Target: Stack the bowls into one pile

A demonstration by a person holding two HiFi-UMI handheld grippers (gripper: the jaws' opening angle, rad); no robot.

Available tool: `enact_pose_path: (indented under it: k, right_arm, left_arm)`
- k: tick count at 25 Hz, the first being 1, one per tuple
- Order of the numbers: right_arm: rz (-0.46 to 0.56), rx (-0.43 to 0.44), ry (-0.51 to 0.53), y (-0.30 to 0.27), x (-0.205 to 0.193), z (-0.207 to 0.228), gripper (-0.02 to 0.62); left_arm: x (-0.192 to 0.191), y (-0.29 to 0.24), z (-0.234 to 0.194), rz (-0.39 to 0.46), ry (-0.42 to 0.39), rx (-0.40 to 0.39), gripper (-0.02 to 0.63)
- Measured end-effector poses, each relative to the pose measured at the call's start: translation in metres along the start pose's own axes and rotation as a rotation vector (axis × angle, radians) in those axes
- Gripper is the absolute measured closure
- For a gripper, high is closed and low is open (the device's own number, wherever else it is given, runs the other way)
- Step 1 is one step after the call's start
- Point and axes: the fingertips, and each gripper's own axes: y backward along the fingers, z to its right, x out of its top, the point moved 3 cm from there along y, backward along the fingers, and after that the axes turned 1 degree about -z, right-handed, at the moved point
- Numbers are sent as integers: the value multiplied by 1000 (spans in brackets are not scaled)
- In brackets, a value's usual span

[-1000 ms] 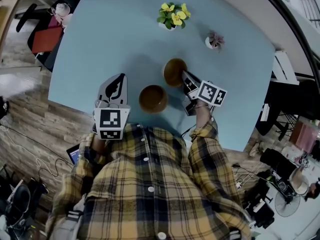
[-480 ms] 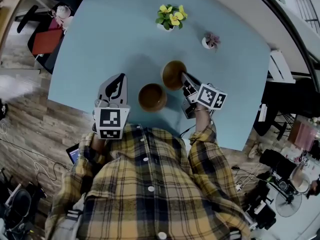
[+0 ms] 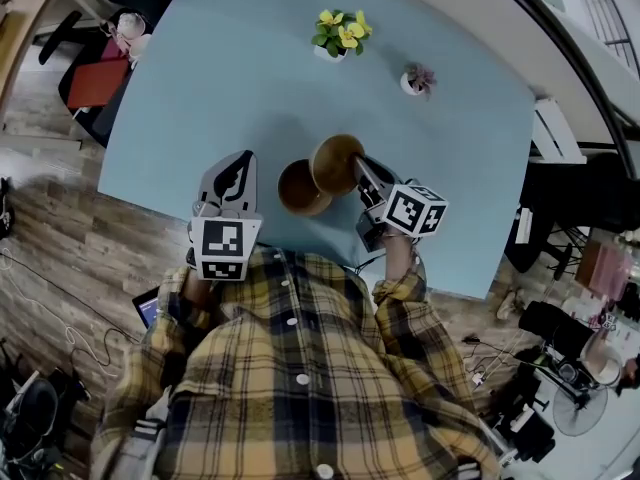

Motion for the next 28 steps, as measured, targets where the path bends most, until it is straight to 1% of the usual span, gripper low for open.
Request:
enact_pose_path:
  k: [6,10,16,22,28]
  right_arm:
    - [-72,-36,101,3,-28,-17,577]
    - [-88,-43,131,4,-40,-25,577]
    - [-108,-52,158,0,-51,-31,577]
    - [-161,-92,225,-7,-62,-32,577]
    - [-163,-121,268,-13,-63,-32,575]
  left_arm:
    - [-11,12,6,-13,-2,-10,614]
    - [-16,17,10,-20,-5,-17,614]
    - [-21,22,14,-25,-7,-15,614]
    - [-22,27,12,-28,-3,1,614]
    - [-24,29,9,-32,7,10,614]
